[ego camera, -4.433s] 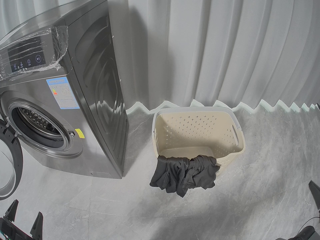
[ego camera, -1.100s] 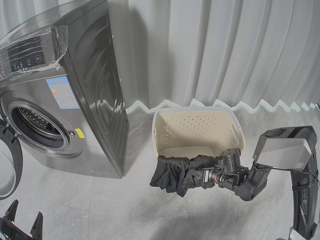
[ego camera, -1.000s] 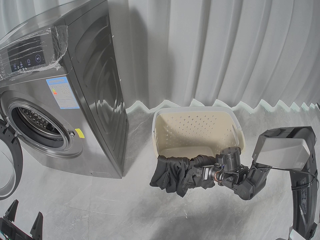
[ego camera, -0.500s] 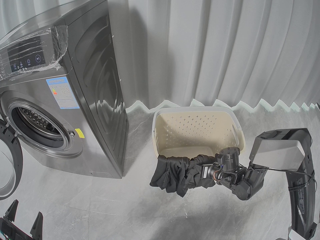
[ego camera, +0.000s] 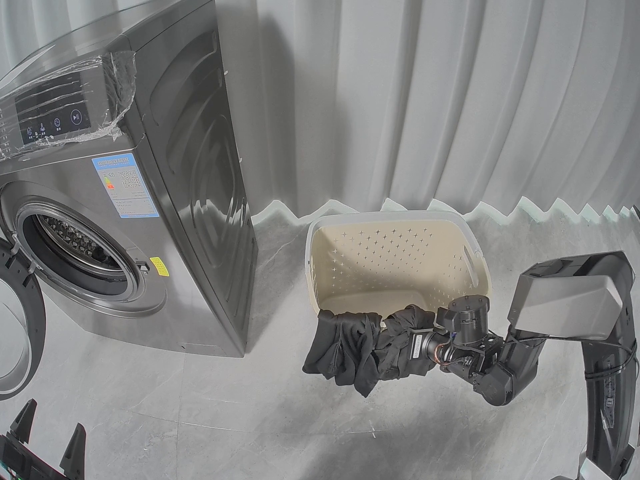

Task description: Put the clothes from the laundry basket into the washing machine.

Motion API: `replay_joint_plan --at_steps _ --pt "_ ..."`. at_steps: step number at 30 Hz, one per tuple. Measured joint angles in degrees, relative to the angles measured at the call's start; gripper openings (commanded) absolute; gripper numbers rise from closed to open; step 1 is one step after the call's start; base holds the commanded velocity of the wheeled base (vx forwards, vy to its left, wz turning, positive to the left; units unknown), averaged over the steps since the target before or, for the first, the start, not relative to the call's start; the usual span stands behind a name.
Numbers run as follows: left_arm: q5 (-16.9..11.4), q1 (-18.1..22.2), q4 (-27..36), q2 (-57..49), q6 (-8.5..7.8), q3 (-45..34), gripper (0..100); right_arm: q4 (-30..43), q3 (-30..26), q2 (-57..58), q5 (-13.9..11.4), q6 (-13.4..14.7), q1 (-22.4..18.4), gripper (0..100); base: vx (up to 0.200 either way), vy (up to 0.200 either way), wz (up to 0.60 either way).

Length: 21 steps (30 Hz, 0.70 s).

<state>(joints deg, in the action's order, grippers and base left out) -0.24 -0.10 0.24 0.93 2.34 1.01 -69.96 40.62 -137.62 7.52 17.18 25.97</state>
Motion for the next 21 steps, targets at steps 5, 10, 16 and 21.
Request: replay_joint_plan --at_steps 5,10,16,21 --pt "0.15 0.0 0.0 0.0 0.01 0.0 100 -2.6 -5.25 4.21 0.02 -0.16 0.44 0 0.0 0.0 0.0" --pt "0.15 0.0 0.0 0.0 0.01 0.0 100 -4.62 -9.09 8.44 0.02 -0.23 1.1 0 0.0 0.0 0.0" --pt "0.15 0.0 0.0 0.0 0.01 0.0 100 -5.39 -12.01 14.47 -0.02 0.06 2.32 0 0.0 0.0 0.0" --pt "0.15 0.0 0.02 0.0 0.01 0.0 100 -5.61 -13.29 19.59 0.09 0.83 3.58 0 0.0 0.0 0.0"
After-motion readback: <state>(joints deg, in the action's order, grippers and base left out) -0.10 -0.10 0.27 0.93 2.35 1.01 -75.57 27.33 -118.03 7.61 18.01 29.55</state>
